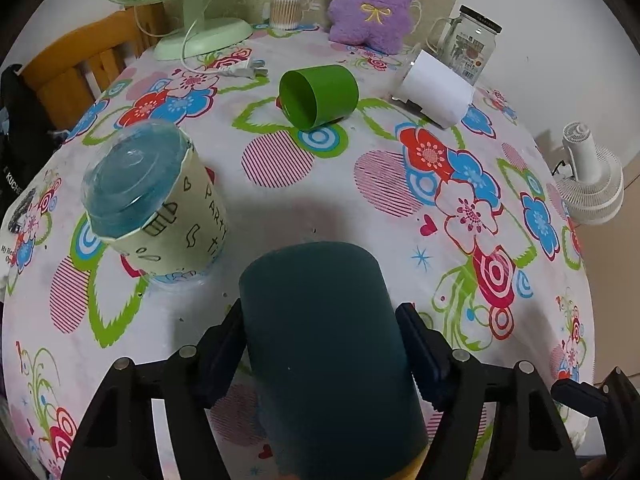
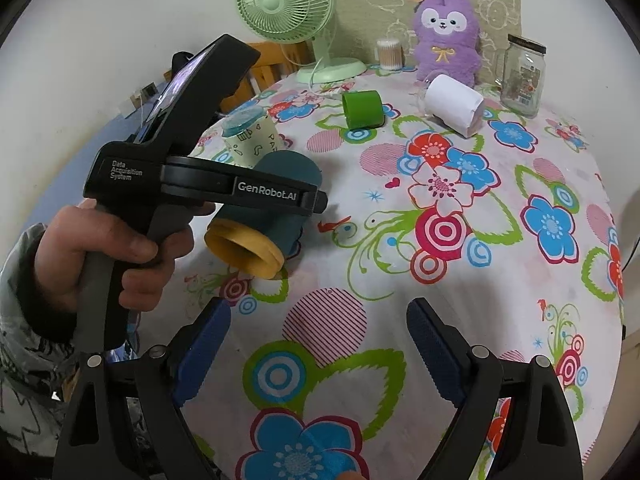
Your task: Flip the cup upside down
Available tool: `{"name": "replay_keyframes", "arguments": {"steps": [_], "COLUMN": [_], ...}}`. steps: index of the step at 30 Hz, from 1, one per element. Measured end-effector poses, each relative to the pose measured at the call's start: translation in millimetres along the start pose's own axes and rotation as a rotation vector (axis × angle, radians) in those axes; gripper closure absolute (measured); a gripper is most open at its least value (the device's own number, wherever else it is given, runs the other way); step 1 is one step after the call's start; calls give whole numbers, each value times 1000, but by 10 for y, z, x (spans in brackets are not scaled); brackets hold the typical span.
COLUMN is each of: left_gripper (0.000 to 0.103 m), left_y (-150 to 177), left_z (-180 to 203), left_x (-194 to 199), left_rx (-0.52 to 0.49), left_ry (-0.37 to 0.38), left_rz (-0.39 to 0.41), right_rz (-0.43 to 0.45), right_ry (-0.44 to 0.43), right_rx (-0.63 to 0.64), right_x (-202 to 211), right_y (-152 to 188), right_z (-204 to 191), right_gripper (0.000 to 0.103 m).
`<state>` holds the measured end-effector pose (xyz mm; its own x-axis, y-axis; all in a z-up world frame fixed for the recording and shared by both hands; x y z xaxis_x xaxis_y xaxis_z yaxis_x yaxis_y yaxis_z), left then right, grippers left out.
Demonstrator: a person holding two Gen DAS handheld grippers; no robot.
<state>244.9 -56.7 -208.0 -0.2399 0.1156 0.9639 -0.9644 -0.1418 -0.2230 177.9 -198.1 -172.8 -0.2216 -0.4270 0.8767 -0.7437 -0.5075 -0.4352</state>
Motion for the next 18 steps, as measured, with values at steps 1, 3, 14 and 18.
{"name": "replay_keyframes", "arguments": {"steps": [1,3,14,18], "left_gripper": [29,30,33,34], "left_y": [12,37,270,369], "left_z": [-6,-11,2,1], "left_x": [15,60,533,677], "left_rx": [1,4,-12,-19], "left_ry": [2,8,56,70], "left_rz": [0,6,90,119], "right_rz": [2,8,29,36], "right_ry": [2,4,12,15], "right_rx": [-1,1,33,42], "right_x": [9,34,136,177], "right_y": [0,-1,18,36], "right_z": [-7,-25,-215,-279], "right_gripper": [12,12,12,12]}}
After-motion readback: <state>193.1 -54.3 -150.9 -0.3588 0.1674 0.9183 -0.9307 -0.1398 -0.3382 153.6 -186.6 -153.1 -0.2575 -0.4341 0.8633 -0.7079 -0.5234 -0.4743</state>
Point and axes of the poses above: each gripper's, at about its wrist camera, not at the fingertips, and x roughly against the way its jaws point, z to its right, y to its underside, the point moved 5 cm from there along -x, roughly the way its jaws point, and after that the axes turned 11 degrees about -z, right-handed, at the moved point
